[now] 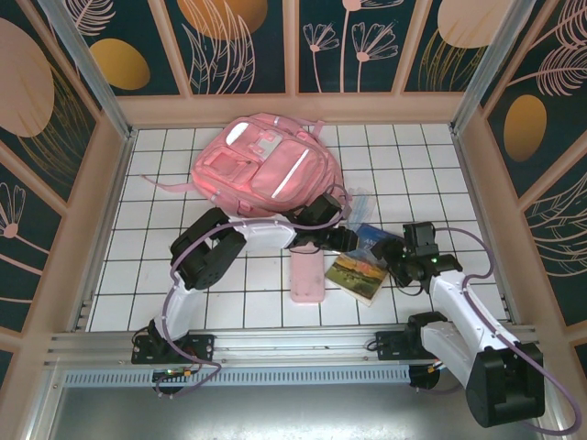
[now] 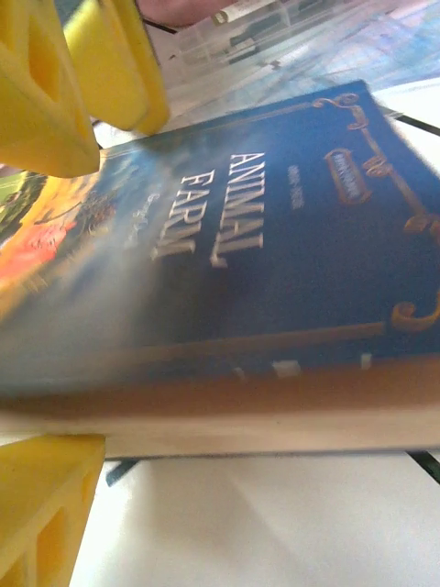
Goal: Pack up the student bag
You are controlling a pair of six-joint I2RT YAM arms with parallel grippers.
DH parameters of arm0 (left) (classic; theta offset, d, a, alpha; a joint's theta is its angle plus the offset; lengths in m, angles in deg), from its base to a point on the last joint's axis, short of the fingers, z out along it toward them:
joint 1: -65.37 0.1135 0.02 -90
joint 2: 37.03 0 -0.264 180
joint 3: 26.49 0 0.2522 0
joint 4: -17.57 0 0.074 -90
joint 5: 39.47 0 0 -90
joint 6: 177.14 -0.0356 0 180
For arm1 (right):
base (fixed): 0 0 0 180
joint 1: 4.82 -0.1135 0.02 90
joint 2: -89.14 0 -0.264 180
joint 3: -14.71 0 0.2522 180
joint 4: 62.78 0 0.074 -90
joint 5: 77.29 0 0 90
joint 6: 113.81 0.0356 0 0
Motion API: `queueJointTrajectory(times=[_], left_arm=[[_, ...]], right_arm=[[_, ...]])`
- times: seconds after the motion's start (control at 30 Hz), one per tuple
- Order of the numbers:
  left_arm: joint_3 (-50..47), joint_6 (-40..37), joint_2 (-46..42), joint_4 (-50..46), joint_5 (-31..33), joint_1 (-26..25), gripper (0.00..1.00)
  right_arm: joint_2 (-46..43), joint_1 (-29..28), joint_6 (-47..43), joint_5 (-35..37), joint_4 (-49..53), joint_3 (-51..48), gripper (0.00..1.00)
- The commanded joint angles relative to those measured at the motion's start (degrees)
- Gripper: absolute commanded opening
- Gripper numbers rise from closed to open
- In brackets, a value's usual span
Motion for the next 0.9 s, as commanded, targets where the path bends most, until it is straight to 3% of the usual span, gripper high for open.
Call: queueJointTrajectory(times=[0.0,0.13,0.3,0.5,0.67,0.87], left_arm=[[1.38,1.29,2.36,-0.73,-0.41,-0.34,0.37],[0.89,1.78,2.77,-0.67,-0.37,-0.31,0.37],[0.87,1.60,2.13,-1.49,0.83,-0.31,0.37],[2.02,1.51,1.92,-2.15,1.05,-0.34,0.38],[2.11,0.96,-1.09,-3.06,1.88,0.25,0.53],[-1.34,2.68,-6.65,1.10,-0.83,6.47,0.64]], right_arm=[[-0.41,-1.07,0.62,-4.10,-4.97,-0.30,0.66],[-0.28,-1.12,-0.06,-3.62,-7.10,-1.36,0.62],[-0.43,-1.07,-0.13,-4.19,-6.51,0.05,0.50],[-1.58,-1.05,-0.55,-3.62,-4.21,2.93,0.20],[-1.58,-1.08,-0.29,-4.18,-2.30,6.67,0.01],[-1.26,-0.88,-2.36,-4.71,-1.48,10.64,0.00]])
